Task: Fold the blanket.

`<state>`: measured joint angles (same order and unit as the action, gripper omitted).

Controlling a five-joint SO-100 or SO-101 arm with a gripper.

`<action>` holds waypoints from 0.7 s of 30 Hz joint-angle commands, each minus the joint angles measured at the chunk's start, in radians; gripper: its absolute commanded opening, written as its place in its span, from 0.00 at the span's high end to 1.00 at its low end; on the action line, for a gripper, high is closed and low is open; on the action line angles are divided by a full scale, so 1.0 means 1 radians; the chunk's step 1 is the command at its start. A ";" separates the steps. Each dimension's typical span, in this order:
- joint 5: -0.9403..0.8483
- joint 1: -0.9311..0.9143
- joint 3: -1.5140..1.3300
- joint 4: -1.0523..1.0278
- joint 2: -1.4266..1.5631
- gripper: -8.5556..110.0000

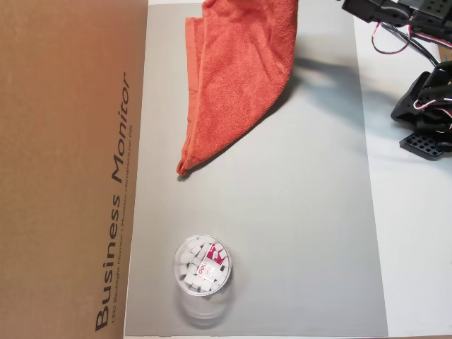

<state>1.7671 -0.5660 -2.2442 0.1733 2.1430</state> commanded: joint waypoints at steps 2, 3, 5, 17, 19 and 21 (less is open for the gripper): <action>-0.055 0.061 0.138 0.015 -0.063 0.93; -0.063 0.074 0.152 0.015 -0.078 0.93; -0.087 0.103 0.176 0.015 -0.107 0.93; -0.224 0.276 0.313 0.015 -0.279 0.93; -0.247 0.305 0.333 0.015 -0.307 0.93; -0.273 0.333 0.344 0.015 -0.333 0.93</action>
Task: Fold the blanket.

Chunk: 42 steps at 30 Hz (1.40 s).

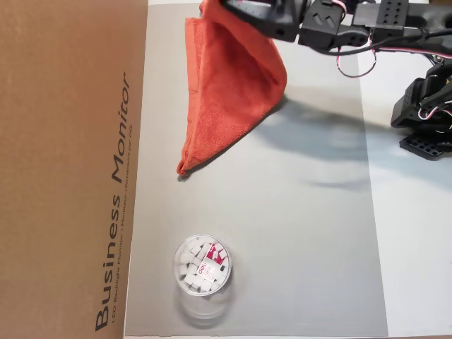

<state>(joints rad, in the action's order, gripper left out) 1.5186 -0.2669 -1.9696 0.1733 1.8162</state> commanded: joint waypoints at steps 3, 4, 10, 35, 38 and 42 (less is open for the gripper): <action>-0.072 0.081 0.072 0.015 -0.032 0.93; -0.089 0.097 0.071 0.015 -0.038 0.93; -0.160 0.172 0.057 0.014 -0.080 0.93; -0.439 0.278 0.058 0.002 -0.296 0.93; -0.508 0.295 0.060 0.002 -0.311 0.93; -0.586 0.316 0.069 0.002 -0.337 0.93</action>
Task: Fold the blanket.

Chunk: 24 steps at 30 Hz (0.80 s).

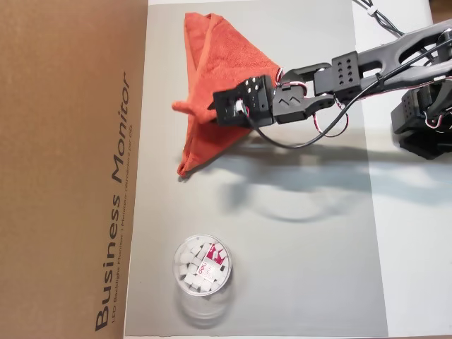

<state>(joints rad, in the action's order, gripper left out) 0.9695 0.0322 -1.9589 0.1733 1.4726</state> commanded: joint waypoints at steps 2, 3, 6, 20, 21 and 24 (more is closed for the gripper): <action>-0.066 0.040 0.061 0.002 -0.003 0.93; -0.081 0.049 0.061 0.003 -0.006 0.93; -0.141 0.080 0.061 0.008 -0.021 0.93; -0.336 0.166 0.179 0.002 -0.158 0.93; -0.348 0.167 0.189 0.002 -0.167 0.93; -0.393 0.176 0.202 0.000 -0.186 0.93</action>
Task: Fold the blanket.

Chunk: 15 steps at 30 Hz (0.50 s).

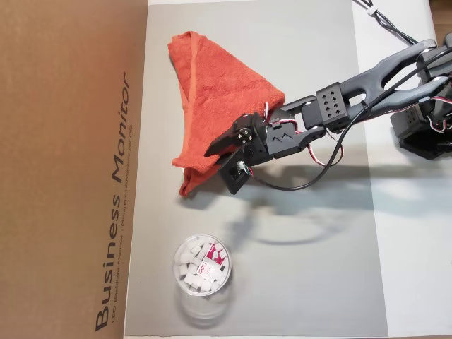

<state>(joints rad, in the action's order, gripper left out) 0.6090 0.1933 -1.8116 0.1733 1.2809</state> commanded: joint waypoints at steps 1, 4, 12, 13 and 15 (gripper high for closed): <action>-0.048 0.017 0.055 0.000 0.003 0.93; -0.083 0.035 0.046 0.000 0.002 0.90; -0.089 0.074 0.044 -0.002 -0.015 0.87; -0.089 0.083 0.044 -0.002 -0.015 0.87; -0.089 0.092 0.041 -0.002 -0.015 0.87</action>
<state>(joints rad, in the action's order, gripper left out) 0.5246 0.2777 -1.8101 0.1733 1.2548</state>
